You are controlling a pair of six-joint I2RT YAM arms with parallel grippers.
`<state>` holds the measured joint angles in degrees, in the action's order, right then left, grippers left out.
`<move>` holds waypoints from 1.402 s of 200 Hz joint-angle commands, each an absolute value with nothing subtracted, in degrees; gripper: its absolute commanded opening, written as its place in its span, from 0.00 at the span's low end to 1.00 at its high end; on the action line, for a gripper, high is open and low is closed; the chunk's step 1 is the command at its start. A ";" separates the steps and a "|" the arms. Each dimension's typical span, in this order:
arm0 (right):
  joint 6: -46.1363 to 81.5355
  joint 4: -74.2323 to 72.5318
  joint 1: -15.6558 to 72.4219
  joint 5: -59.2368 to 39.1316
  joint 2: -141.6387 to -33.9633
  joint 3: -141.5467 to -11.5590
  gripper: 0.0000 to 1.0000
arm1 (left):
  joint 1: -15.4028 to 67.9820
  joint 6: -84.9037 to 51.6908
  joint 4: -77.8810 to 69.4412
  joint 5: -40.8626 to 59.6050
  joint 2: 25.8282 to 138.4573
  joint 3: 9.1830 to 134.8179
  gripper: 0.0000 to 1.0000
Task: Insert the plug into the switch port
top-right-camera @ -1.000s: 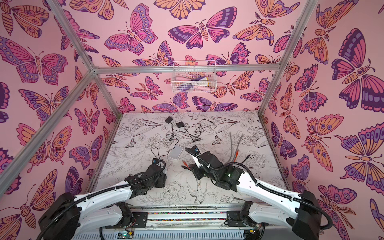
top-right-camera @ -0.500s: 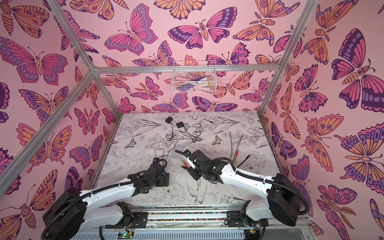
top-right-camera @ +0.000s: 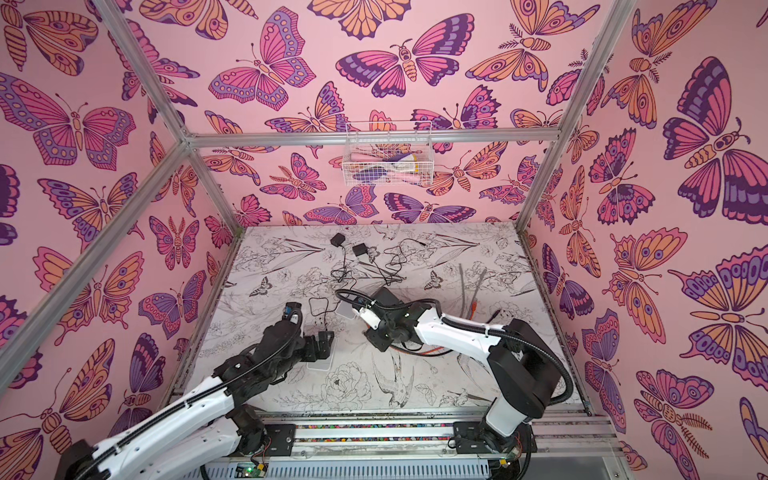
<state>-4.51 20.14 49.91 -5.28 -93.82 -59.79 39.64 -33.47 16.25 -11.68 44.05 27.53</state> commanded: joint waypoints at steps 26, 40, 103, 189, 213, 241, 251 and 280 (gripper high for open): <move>-15.33 21.86 49.81 -7.93 -97.16 -61.15 0.43 | 38.03 -33.63 22.88 -13.65 38.83 31.06 0.99; -16.35 23.30 49.79 -7.15 -98.87 -63.02 0.42 | 37.77 -34.25 26.33 -13.99 40.53 33.17 0.95; -17.58 27.01 48.89 -3.41 -106.32 -69.30 0.37 | 37.70 -35.33 27.16 -12.83 38.70 32.46 0.87; -17.85 28.41 48.87 -1.68 -109.95 -71.37 0.34 | 37.62 -35.49 28.03 -13.95 36.75 31.56 0.86; -17.43 28.85 48.90 -2.34 -110.45 -71.44 0.28 | 37.65 -35.40 27.97 -14.41 36.56 31.66 0.85; -17.06 28.63 48.96 -2.30 -110.15 -70.94 0.12 | 37.62 -35.33 27.99 -14.50 36.46 31.82 0.85; -17.05 28.57 48.96 -2.12 -110.00 -70.76 0.08 | 37.62 -35.19 28.00 -14.50 36.47 31.95 0.84; -16.53 27.26 49.12 -0.72 -108.76 -69.56 0.04 | 37.67 -35.10 28.12 -14.50 35.96 32.17 0.84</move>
